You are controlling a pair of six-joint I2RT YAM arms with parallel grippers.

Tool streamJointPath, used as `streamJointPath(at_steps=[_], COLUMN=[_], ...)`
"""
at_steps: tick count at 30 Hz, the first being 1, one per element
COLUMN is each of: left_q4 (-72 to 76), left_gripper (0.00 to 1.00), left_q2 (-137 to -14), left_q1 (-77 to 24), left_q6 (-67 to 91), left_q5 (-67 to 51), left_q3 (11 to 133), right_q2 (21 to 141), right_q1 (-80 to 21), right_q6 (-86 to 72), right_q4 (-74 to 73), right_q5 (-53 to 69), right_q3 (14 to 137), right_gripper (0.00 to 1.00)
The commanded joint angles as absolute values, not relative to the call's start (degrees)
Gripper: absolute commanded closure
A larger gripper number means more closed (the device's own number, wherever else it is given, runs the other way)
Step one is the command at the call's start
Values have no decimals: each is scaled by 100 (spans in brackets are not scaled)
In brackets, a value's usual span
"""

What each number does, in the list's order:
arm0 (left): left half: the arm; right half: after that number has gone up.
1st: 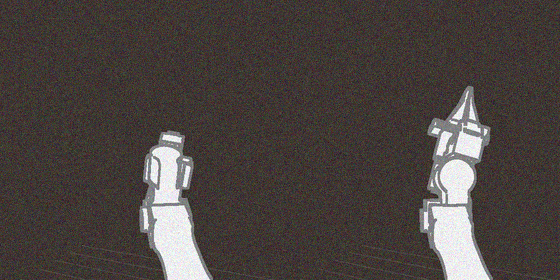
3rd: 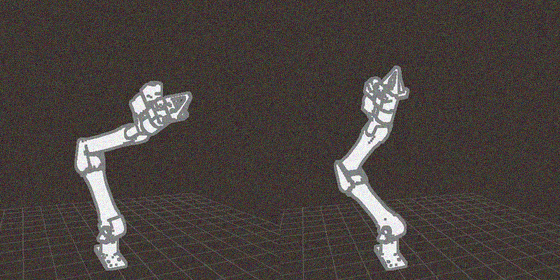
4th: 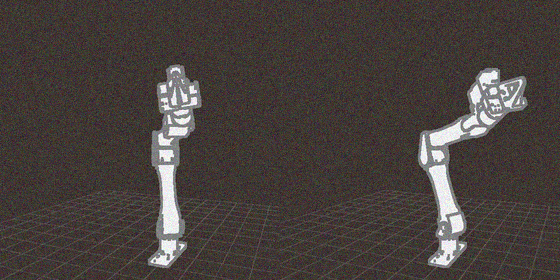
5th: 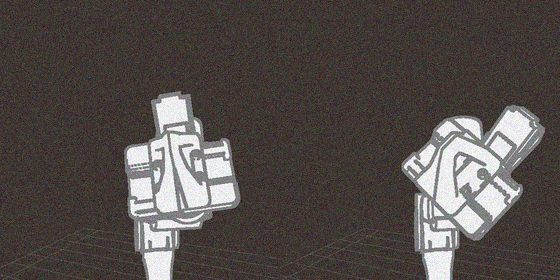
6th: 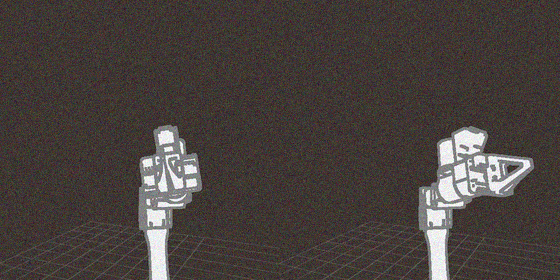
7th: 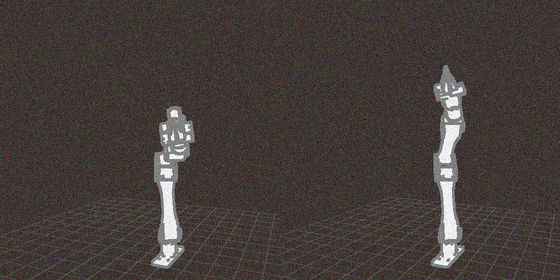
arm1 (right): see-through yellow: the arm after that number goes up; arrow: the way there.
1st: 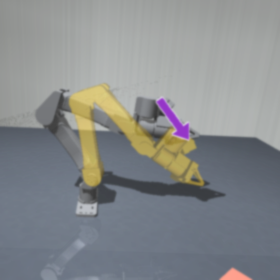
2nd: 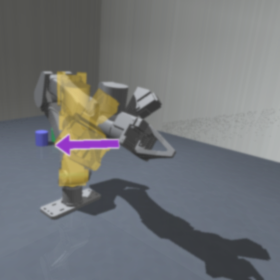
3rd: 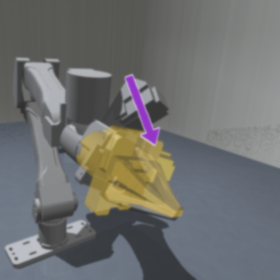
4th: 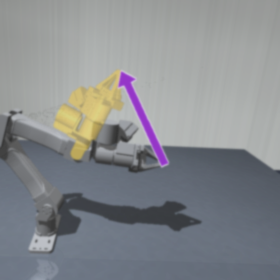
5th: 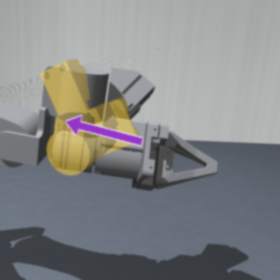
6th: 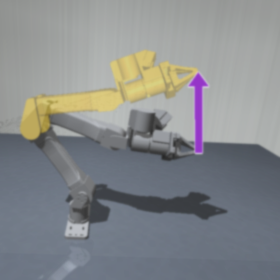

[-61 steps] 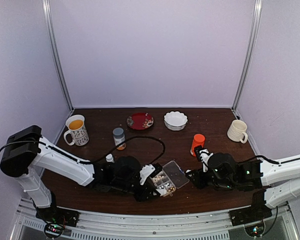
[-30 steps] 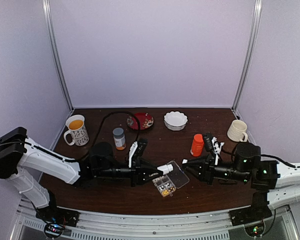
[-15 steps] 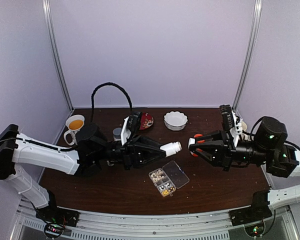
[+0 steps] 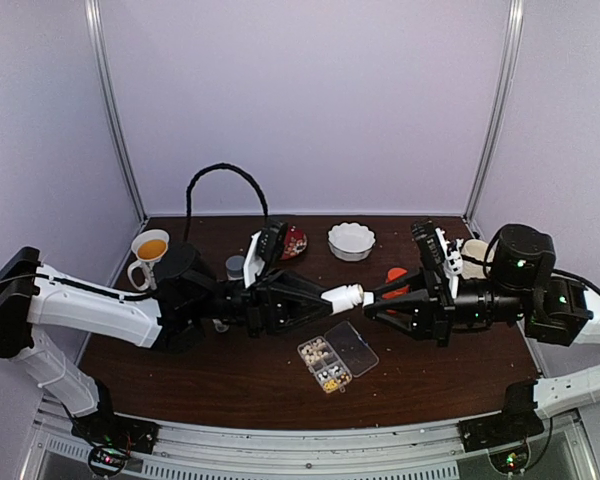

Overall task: Sort the pills into containers
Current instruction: Screw the lid of the pill bottle onto the pill bottle.

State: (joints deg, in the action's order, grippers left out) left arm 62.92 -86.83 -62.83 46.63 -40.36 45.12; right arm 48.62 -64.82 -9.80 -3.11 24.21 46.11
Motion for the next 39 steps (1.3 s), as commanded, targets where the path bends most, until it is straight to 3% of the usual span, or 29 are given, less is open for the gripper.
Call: streamJointPath(at_steps=[1,20,26,34,39], left_q4=[6451,6195,5497,4456,3889], left_gripper=[100,100,100,100,100], left_q2=[-8768,-8904,-8755,-8555,-8533], left_q1=[-6275,-6275,-6274,-6274,-6274], left_q6=[4720,4869,4768,4457,4475], left_q5=[-4096,-4300,-4406,-4493,-4376], left_q3=[4695,4763,4867,5071,5253], right_q2=[4936,5264,5581,5757,5896], right_q1=[-6451,-6451,-6451,-6461,-6482], right_q6=[-917,-640,424,1688,2590], right_q4=[-165,-257,-1417,-1637,-2174], right_q5=[2643,2636,3101,3617,3329], right_q3=[4772,5113,5649,5714,6001], right_gripper=[100,100,100,100,100])
